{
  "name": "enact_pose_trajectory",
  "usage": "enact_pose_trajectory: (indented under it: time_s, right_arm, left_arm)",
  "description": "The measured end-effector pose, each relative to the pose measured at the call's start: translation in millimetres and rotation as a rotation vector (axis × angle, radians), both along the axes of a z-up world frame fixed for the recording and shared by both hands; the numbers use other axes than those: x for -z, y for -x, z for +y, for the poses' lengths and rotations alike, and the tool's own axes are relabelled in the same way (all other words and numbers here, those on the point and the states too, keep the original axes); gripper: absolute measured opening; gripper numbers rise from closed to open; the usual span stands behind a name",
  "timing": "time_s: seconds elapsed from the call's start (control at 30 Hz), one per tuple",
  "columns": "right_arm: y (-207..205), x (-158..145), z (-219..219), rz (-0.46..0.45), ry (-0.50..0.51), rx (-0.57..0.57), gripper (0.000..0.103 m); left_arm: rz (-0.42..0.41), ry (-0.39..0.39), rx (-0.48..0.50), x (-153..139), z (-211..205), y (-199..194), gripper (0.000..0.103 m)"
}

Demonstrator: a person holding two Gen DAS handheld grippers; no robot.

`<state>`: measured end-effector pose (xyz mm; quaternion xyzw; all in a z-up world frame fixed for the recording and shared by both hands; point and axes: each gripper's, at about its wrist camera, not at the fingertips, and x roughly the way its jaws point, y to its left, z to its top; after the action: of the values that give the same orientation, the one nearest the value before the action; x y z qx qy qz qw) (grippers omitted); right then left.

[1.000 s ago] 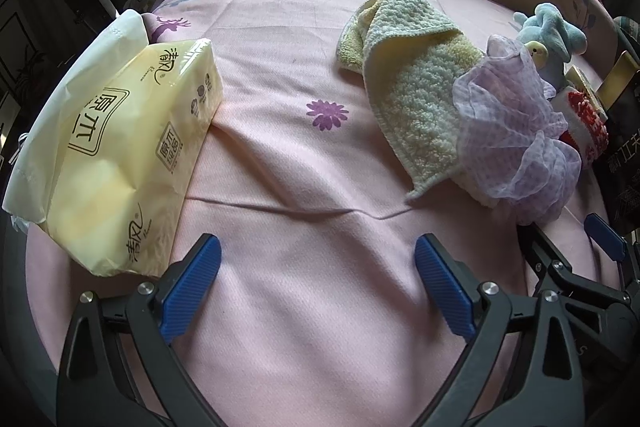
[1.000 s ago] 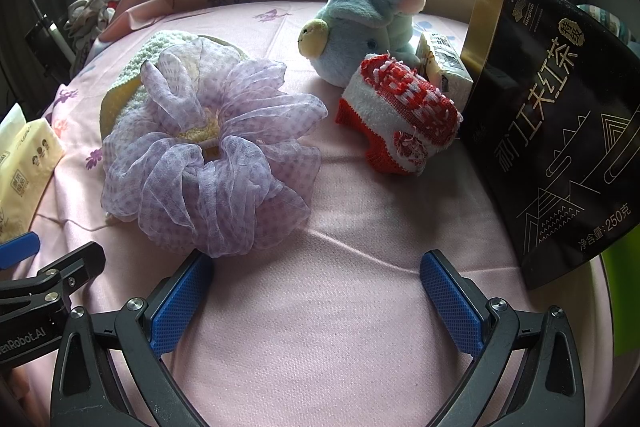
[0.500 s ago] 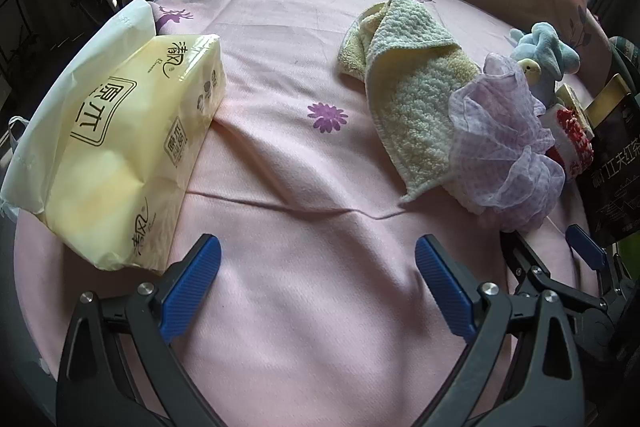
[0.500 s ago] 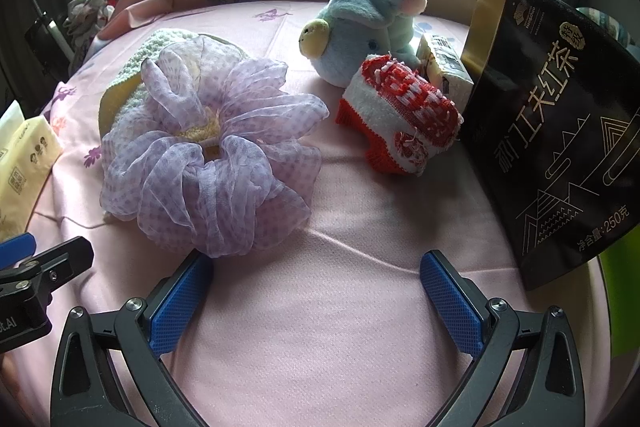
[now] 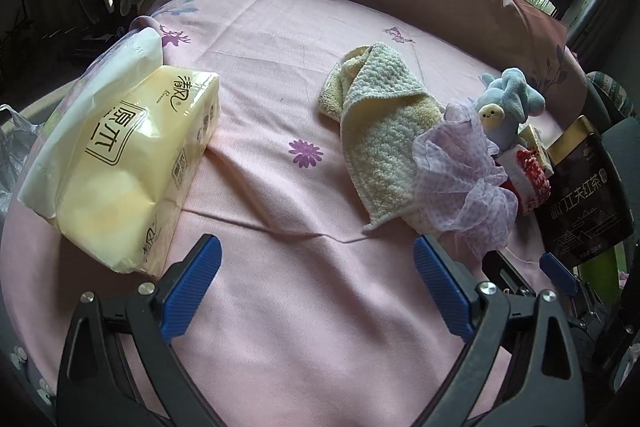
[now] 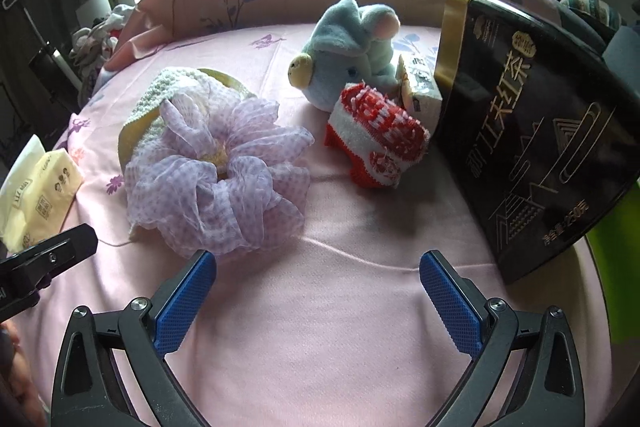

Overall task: Organize soft objects
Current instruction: 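Lower the right gripper onto the lilac scrunchie and close on it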

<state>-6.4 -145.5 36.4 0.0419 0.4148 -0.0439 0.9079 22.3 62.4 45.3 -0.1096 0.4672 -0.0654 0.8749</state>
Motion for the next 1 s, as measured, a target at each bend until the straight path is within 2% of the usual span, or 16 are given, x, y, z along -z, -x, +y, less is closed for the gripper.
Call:
enact_pose_trajectory:
  time_s: [0.1,0.17,0.23,0.4,0.53,0.67,0.73,0.8,0.87,1.0]
  right_arm:
    - [13.4,-25.1,-0.4,-0.070,0.042,-0.013,0.086]
    - [22.2,-37.7,-4.9,-0.106,0.018,-0.031,0.071]
    - [27.2,-47.0,-11.0,-0.117,-0.027,-0.054,0.066]
    - [17.6,-74.8,-19.7,-0.112,-0.165,-0.115,0.066]
    - [-10.6,-85.1,-16.2,-0.075,-0.219,-0.138,0.066]
    - [-36.0,-65.4,-7.6,0.014,-0.233,-0.165,0.068]
    - [-44.7,-49.8,-5.5,0.056,-0.271,-0.175,0.075]
    - [-50.9,-37.6,-5.5,0.098,-0.282,-0.151,0.079]
    - [-53.6,-31.8,-2.7,0.122,-0.249,-0.132,0.080]
    - [-59.9,-20.2,-2.5,0.146,-0.308,-0.160,0.081]
  left_arm:
    - [-0.039,0.078,-0.015,-10.0,5.2,0.3,0.092]
    - [-0.068,0.116,-0.017,-15.7,5.1,2.1,0.089]
    - [-0.085,0.141,-0.009,-20.0,3.0,2.5,0.086]
    - [-0.142,0.210,0.069,-30.8,-11.1,-0.8,0.084]
    - [-0.156,0.194,0.145,-29.5,-30.8,-6.0,0.081]
    - [-0.109,0.149,0.177,-18.5,-49.2,-13.2,0.073]
    - [-0.100,0.113,0.177,-13.8,-54.8,-16.1,0.070]
    - [-0.085,0.092,0.156,-9.3,-56.3,-18.1,0.069]
    - [-0.078,0.099,0.150,-7.2,-54.9,-18.8,0.069]
    - [-0.071,0.063,0.157,-3.7,-57.1,-19.0,0.069]
